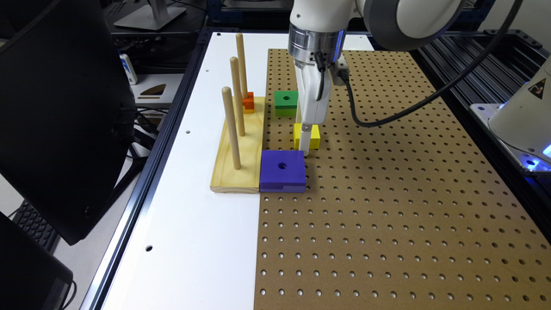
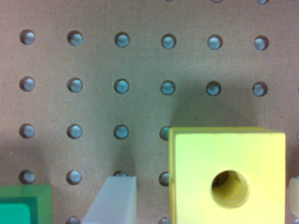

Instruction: Pick up yellow block.

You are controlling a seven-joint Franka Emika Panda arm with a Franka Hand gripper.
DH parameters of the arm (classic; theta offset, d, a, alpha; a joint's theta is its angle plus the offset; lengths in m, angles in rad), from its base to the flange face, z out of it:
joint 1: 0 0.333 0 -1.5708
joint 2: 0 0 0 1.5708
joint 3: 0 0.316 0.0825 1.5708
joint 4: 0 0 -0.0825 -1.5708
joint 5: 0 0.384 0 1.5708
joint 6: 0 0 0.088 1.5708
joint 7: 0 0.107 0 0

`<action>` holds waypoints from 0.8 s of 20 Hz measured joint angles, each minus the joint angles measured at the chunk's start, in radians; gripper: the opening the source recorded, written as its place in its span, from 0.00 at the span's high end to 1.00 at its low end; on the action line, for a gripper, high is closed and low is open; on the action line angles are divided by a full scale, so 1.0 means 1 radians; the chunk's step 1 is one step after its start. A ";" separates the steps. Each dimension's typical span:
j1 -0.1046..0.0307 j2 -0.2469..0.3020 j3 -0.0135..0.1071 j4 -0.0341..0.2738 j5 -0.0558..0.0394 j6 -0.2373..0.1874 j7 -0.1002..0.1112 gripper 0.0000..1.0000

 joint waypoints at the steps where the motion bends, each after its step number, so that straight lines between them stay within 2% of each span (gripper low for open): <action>1: 0.000 0.013 0.000 0.000 -0.0001 0.006 0.000 0.00; 6: 0.000 0.012 0.000 0.001 -0.0003 0.006 0.000 0.00; 7: 0.000 0.011 0.000 0.001 -0.0003 0.006 0.000 1.00; 16: 0.000 0.011 0.000 0.001 -0.0003 0.006 0.000 1.00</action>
